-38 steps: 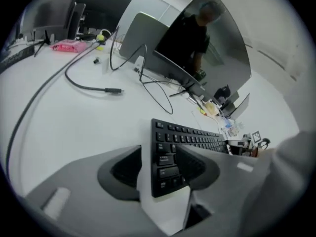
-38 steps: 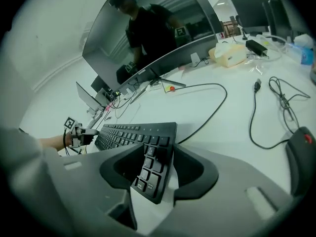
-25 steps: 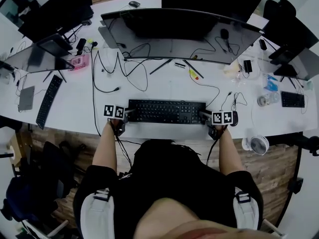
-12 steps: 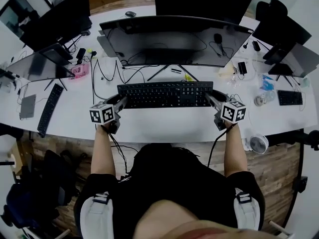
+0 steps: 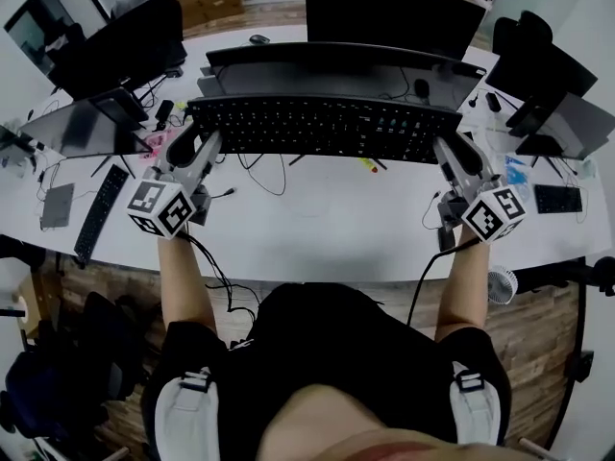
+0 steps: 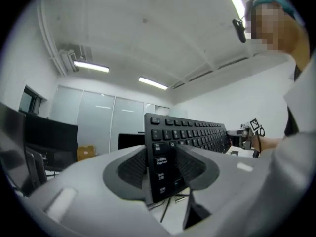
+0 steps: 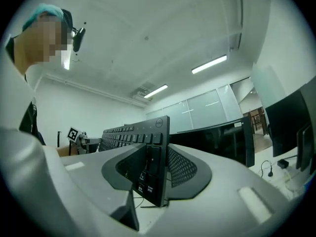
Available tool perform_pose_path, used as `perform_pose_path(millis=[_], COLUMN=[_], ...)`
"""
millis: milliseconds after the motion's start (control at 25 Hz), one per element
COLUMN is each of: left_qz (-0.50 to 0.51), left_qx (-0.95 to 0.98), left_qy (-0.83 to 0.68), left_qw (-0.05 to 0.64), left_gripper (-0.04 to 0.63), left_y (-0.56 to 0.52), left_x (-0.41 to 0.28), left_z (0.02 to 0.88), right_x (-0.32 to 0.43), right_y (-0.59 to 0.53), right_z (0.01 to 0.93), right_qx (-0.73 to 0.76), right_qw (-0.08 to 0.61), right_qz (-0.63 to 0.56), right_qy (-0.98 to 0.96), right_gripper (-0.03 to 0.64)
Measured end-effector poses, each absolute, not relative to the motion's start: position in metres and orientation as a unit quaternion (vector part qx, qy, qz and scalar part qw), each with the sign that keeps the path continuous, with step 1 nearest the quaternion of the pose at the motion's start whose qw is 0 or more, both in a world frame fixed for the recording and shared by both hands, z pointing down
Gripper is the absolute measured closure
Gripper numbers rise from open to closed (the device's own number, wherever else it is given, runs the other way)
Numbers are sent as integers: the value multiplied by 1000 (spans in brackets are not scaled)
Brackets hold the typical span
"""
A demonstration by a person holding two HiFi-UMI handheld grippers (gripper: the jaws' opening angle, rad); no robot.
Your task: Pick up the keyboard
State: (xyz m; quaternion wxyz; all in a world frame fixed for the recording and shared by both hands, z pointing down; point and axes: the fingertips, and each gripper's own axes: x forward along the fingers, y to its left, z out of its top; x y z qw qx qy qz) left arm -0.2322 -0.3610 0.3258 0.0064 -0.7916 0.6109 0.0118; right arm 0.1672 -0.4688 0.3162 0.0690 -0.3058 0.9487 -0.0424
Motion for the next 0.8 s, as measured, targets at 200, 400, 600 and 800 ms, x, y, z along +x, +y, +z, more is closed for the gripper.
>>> perform_pose_path(millis=[200, 400, 600, 800], left_qz=[31, 29, 30, 28], left_qx=[-789, -788, -787, -789], left_qy=[612, 614, 616, 614], left_qw=[50, 40, 30, 28], left_gripper=[364, 365, 365, 365], left_y=[-347, -350, -351, -353], left_x=[-231, -233, -234, -233], left_z=[301, 306, 310, 312], right_x=[169, 167, 166, 167], right_y=[-460, -463, -463, -463], right_z=[300, 305, 303, 305], right_qx=[-302, -299, -299, -303], right_qw=[91, 87, 82, 82], right_qz=[-14, -21, -20, -22], right_qy=[949, 950, 951, 949], right_gripper=[491, 492, 492, 491])
